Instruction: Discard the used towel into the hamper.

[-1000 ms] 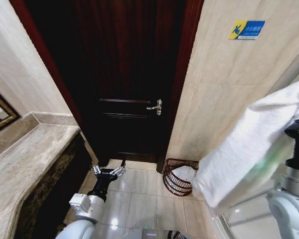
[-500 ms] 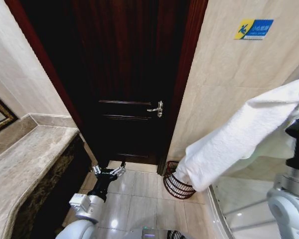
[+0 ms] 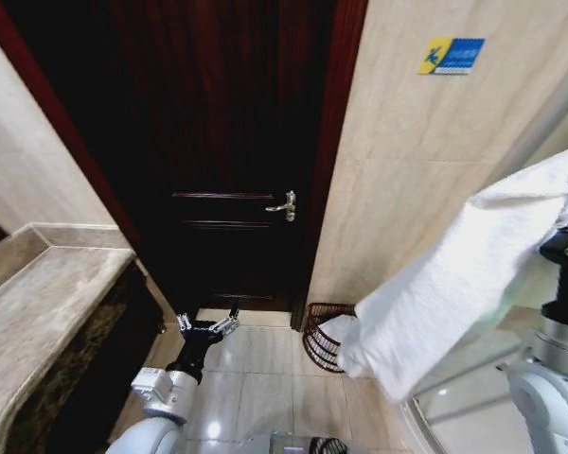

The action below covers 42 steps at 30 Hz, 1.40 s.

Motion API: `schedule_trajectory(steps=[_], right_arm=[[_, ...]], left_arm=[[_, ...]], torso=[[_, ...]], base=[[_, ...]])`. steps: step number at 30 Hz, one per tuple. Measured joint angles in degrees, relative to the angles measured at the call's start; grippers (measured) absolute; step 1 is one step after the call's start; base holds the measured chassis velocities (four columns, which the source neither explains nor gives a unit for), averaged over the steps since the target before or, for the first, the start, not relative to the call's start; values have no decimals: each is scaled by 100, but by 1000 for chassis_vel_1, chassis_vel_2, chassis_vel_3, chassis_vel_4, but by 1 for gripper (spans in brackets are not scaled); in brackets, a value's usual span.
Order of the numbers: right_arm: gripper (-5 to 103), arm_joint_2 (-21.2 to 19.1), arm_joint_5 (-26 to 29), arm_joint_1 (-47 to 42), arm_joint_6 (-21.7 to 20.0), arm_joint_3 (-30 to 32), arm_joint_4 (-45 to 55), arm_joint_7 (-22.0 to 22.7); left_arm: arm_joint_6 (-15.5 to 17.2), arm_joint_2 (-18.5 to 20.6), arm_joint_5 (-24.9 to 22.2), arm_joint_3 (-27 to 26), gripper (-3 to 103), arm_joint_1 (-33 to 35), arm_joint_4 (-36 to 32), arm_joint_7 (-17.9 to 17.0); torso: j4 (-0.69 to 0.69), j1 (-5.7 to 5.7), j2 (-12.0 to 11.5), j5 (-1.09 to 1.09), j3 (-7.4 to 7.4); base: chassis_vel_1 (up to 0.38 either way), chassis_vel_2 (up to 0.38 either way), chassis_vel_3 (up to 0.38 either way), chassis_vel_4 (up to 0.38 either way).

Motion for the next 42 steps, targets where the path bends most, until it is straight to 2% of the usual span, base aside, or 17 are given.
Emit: schedule_trajectory(steps=[16, 23, 42], right_arm=[[2, -27, 286, 146, -98, -8, 0, -326], [2, -51, 462, 234, 134, -33, 0, -508], [2, -76, 471, 376, 360, -255, -233, -709]], left_arm=[[0, 0, 0, 0, 100, 0, 0, 0], [0, 0, 0, 0, 100, 0, 0, 0], [0, 0, 0, 0, 100, 0, 0, 0]], torso=[[2, 1, 0, 0, 0], [2, 1, 0, -1, 0], [2, 1, 0, -1, 0]], base=[[0, 0, 0, 0], [0, 0, 0, 0], [0, 0, 0, 0]])
